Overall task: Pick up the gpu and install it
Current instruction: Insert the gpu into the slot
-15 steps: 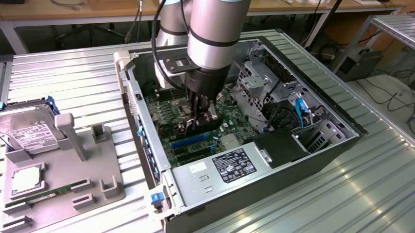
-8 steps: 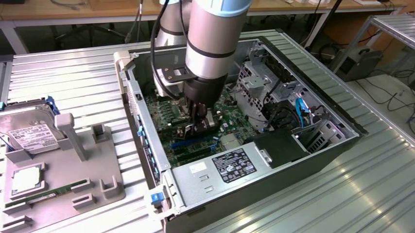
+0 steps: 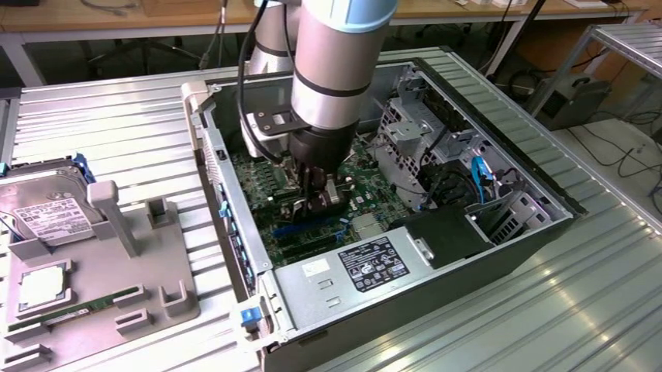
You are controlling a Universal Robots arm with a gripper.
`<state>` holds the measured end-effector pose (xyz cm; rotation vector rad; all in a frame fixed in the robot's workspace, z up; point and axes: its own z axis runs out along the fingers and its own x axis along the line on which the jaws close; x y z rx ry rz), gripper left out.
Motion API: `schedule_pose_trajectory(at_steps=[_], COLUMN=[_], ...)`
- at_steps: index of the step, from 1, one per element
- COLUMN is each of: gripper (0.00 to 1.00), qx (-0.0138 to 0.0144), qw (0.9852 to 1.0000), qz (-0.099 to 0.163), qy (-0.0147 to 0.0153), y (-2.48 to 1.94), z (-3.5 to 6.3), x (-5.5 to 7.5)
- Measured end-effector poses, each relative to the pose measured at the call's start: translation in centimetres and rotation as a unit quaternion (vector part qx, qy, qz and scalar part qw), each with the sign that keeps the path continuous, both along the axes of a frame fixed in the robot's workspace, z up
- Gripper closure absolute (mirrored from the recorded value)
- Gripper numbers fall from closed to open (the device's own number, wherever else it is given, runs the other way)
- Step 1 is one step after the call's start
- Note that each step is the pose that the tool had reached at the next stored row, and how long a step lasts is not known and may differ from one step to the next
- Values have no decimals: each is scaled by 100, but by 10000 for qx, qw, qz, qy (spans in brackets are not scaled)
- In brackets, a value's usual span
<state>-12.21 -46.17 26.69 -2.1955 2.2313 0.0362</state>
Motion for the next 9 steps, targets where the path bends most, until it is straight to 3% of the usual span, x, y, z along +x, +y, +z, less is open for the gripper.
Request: schedule_pose_trajectory(at_steps=[9], gripper=[74], qx=[-14], qw=[10000], qz=[0], qy=[1], y=[0], z=[-65], x=[0])
